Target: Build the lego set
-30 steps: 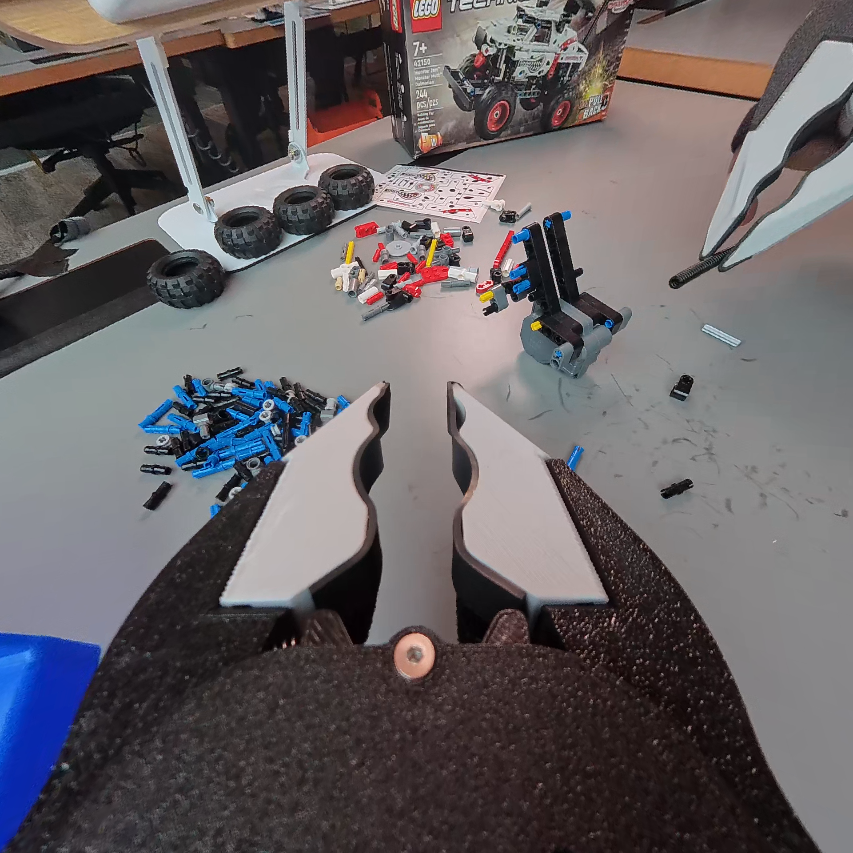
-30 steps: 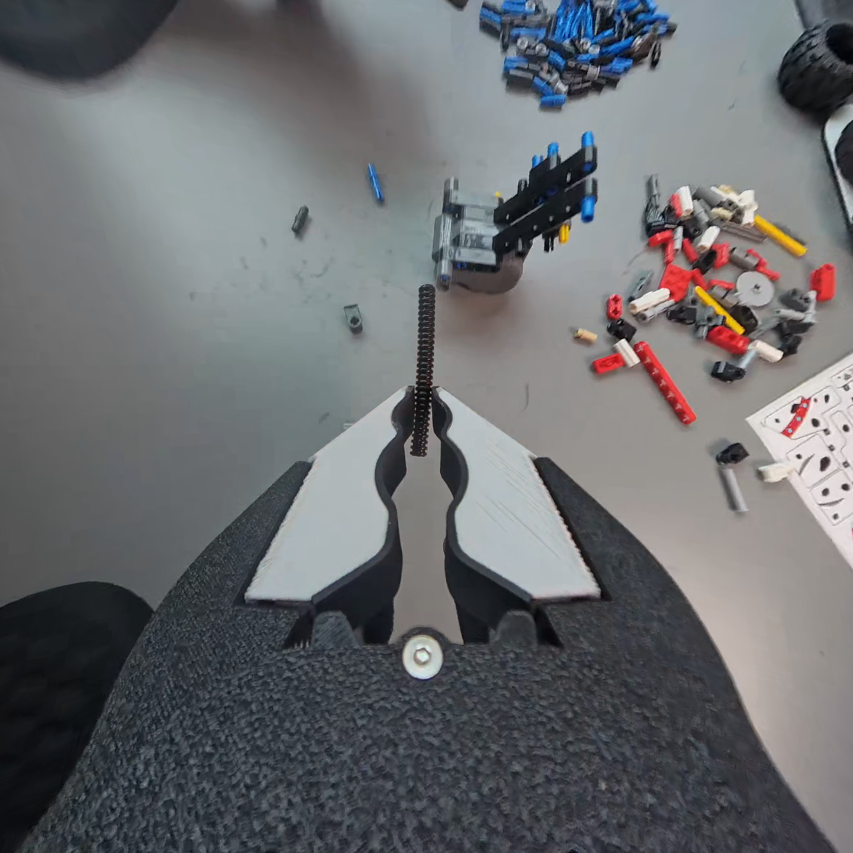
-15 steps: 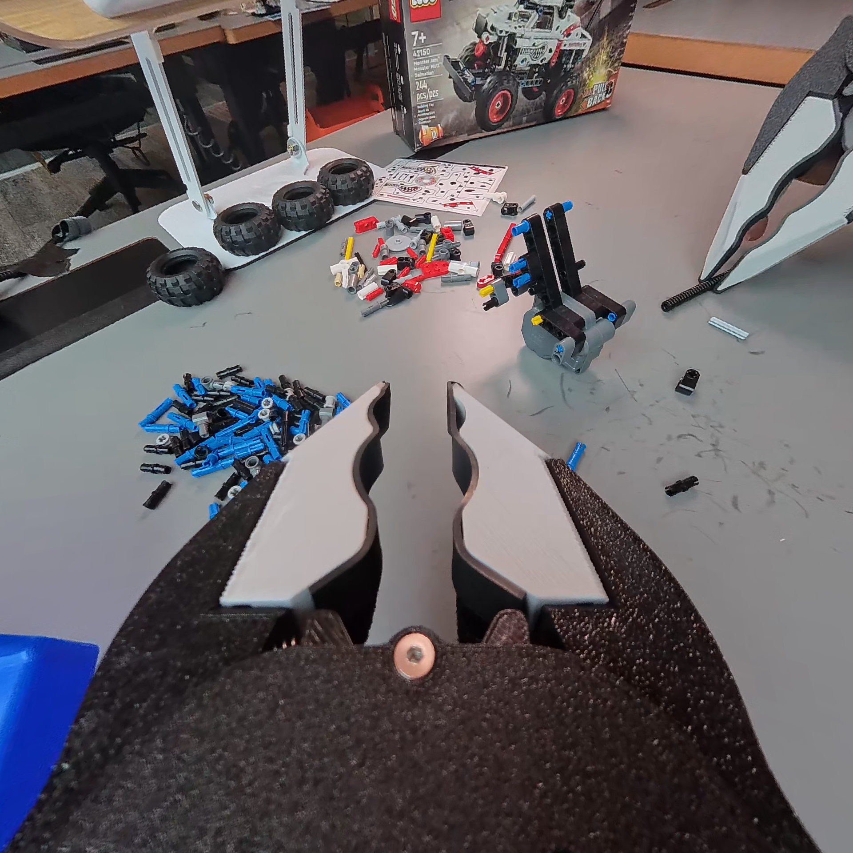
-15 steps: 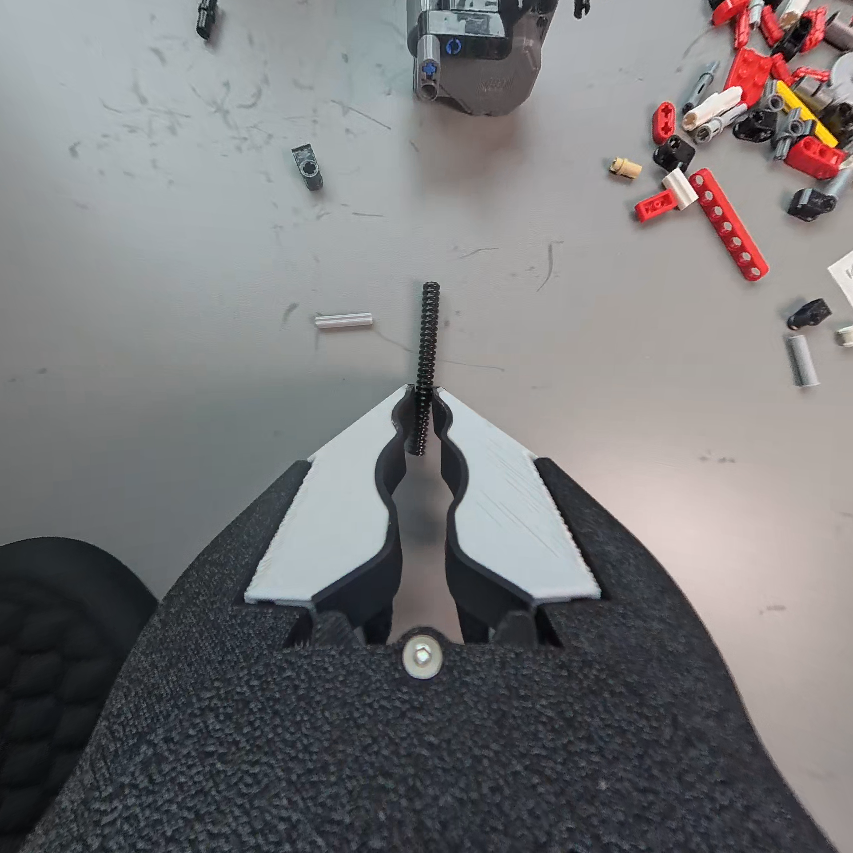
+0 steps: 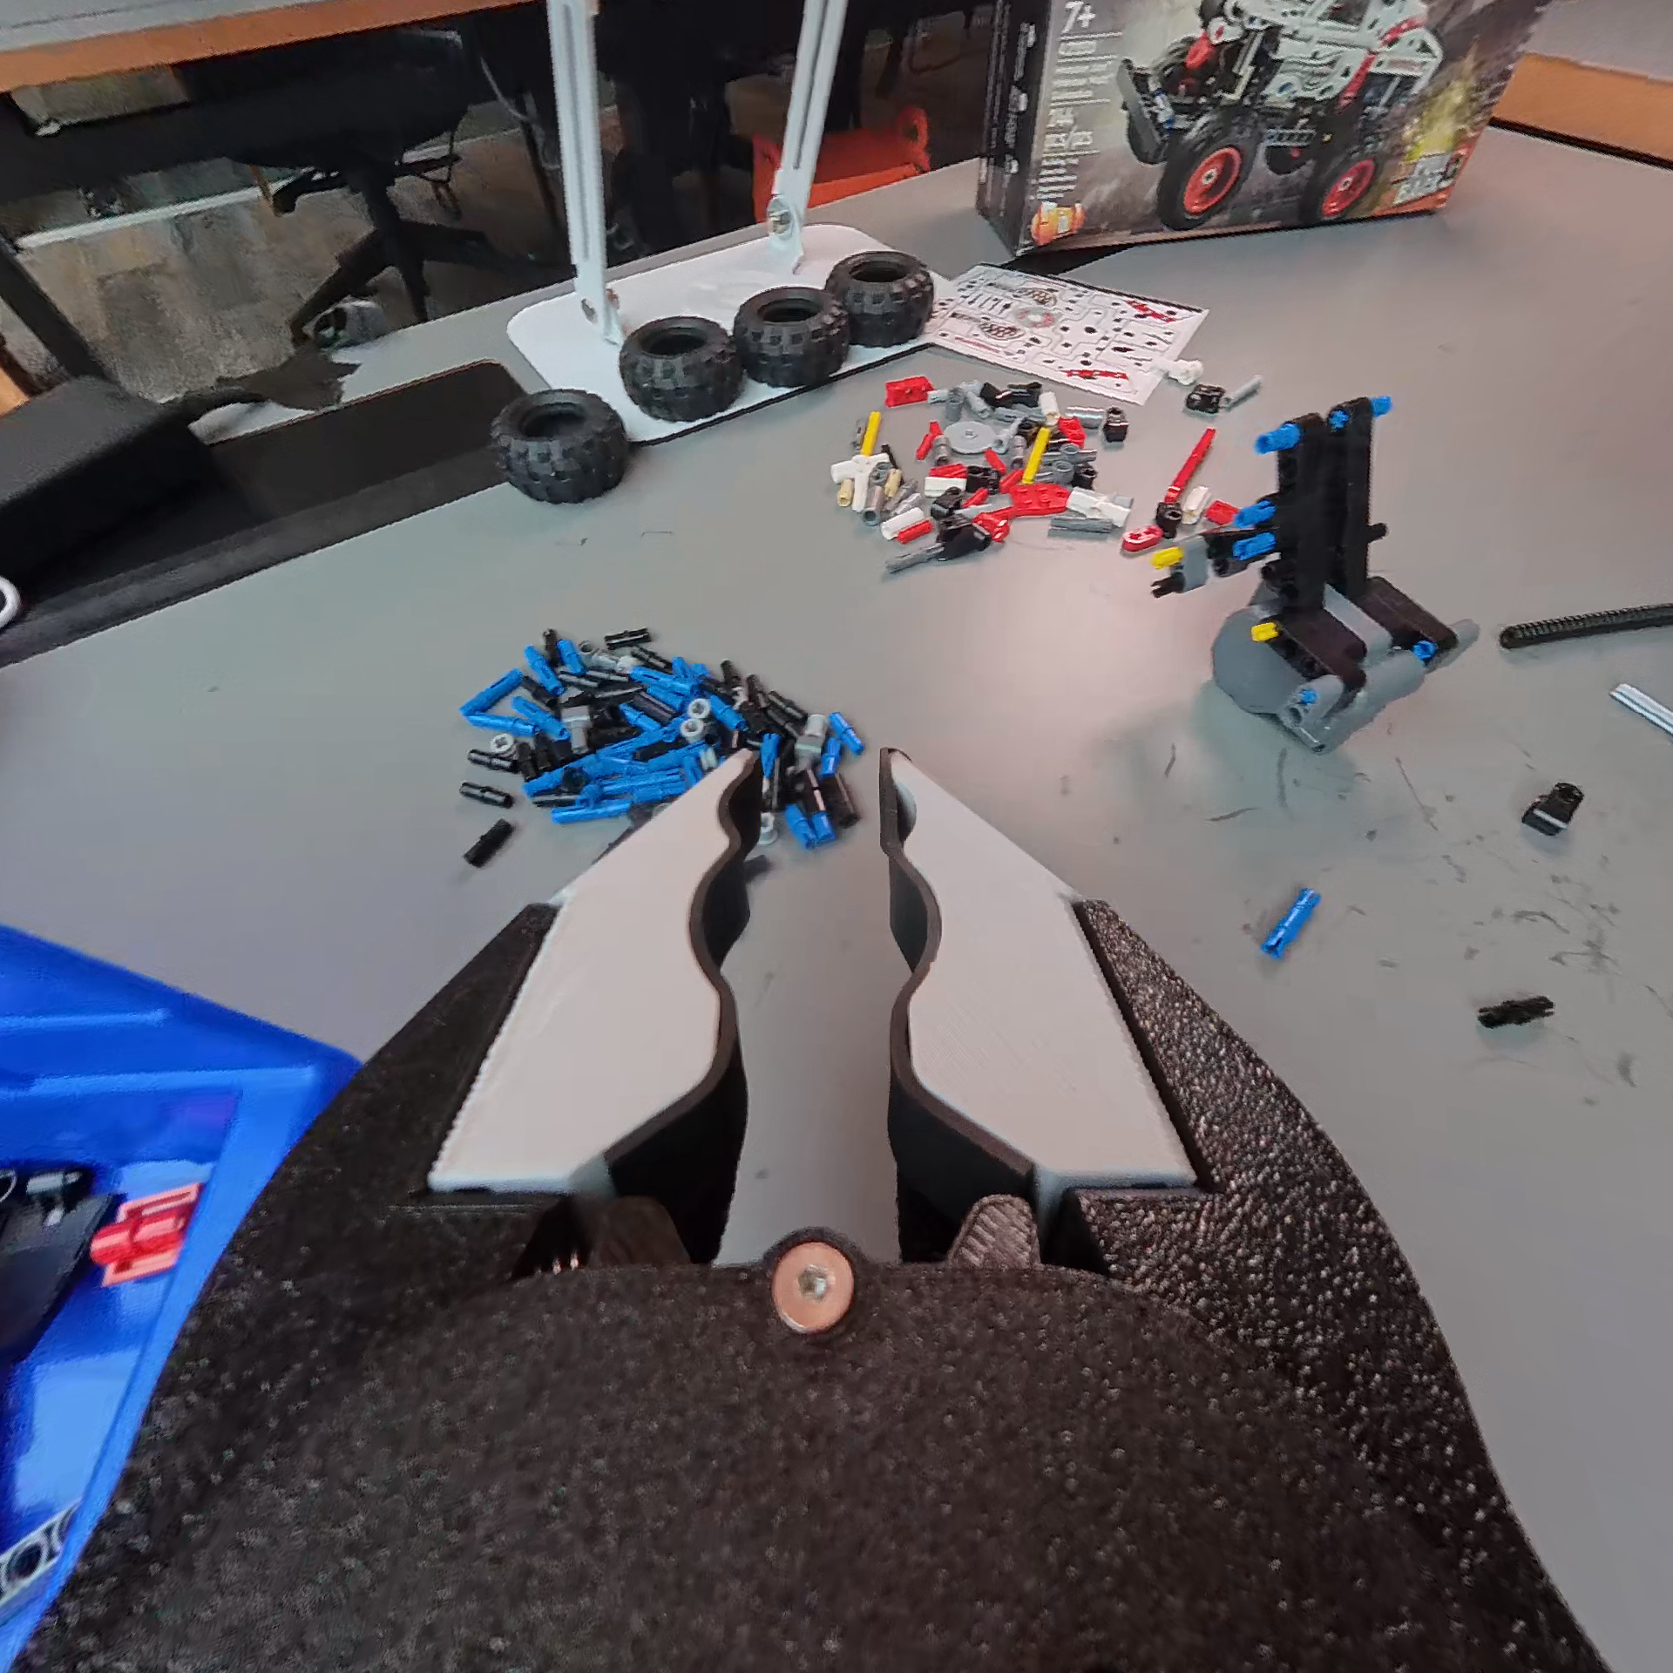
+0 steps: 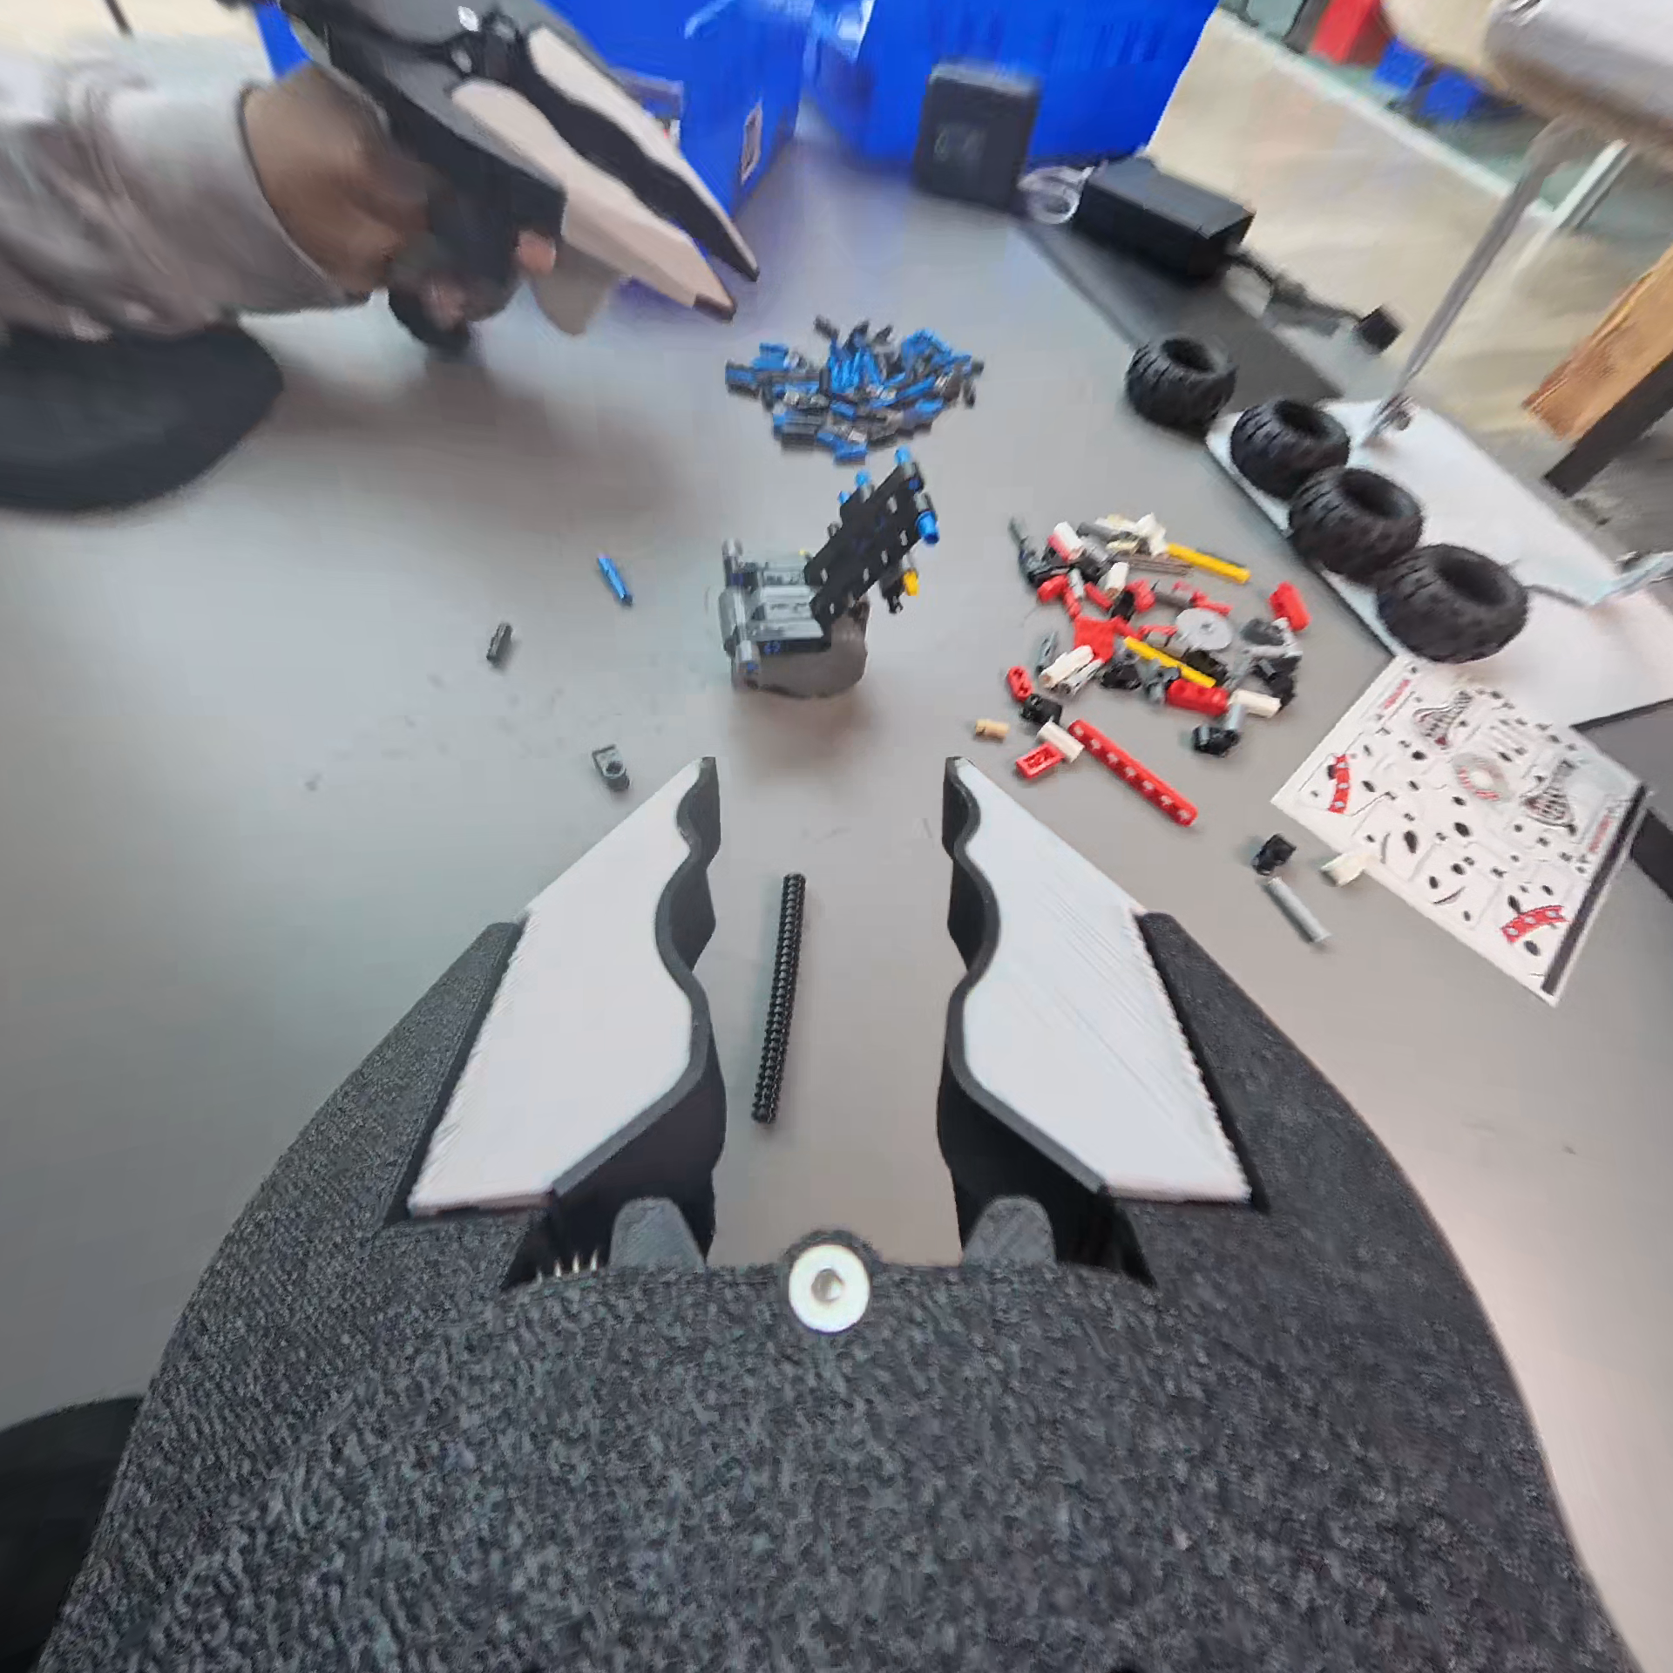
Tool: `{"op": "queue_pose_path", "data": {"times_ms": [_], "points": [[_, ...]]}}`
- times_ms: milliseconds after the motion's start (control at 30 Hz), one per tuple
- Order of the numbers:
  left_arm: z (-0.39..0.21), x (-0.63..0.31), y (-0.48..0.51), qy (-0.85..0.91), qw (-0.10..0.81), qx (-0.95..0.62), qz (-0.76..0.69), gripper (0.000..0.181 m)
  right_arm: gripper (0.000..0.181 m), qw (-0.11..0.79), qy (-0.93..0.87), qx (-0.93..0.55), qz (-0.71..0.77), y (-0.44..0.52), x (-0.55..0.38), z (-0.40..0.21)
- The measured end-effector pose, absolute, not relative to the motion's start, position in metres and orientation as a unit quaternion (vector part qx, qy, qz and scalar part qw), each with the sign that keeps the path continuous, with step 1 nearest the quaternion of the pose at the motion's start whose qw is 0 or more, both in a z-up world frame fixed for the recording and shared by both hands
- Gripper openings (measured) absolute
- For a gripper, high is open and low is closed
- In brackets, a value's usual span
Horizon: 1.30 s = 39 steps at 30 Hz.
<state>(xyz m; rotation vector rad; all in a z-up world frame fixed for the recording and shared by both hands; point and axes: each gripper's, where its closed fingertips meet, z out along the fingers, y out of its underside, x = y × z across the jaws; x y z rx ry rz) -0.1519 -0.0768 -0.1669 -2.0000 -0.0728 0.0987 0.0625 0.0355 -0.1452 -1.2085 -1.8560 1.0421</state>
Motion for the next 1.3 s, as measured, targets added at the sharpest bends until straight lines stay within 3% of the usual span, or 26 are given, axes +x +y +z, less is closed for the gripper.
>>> {"op": "queue_pose_path", "data": {"times_ms": [233, 467, 633, 933, 1300], "points": [[-0.177, -0.200, -0.096, -0.059, 0.503, -0.858, 0.089, 0.026, 0.036, 0.423, -0.629, -0.474, 0.448, 0.032, 0.072, -0.126], [-0.153, -0.205, -0.087, 0.015, 0.447, -0.887, 0.115, 0.020, 0.024, 0.436, -0.626, -0.470, 0.444, 0.032, 0.073, -0.131], [-0.133, -0.215, -0.070, 0.091, 0.334, -0.933, 0.097, 0.021, 0.020, 0.436, -0.625, -0.472, 0.443, 0.032, 0.073, -0.136], [-0.187, -0.225, -0.039, 0.180, 0.138, -0.974, -0.002, 0.019, 0.018, 0.440, -0.622, -0.481, 0.434, 0.038, 0.076, -0.142], [-0.219, -0.189, -0.054, 0.197, 0.066, -0.977, -0.042, 0.014, 0.017, 0.436, -0.612, -0.490, 0.442, 0.044, 0.075, -0.141]]}}
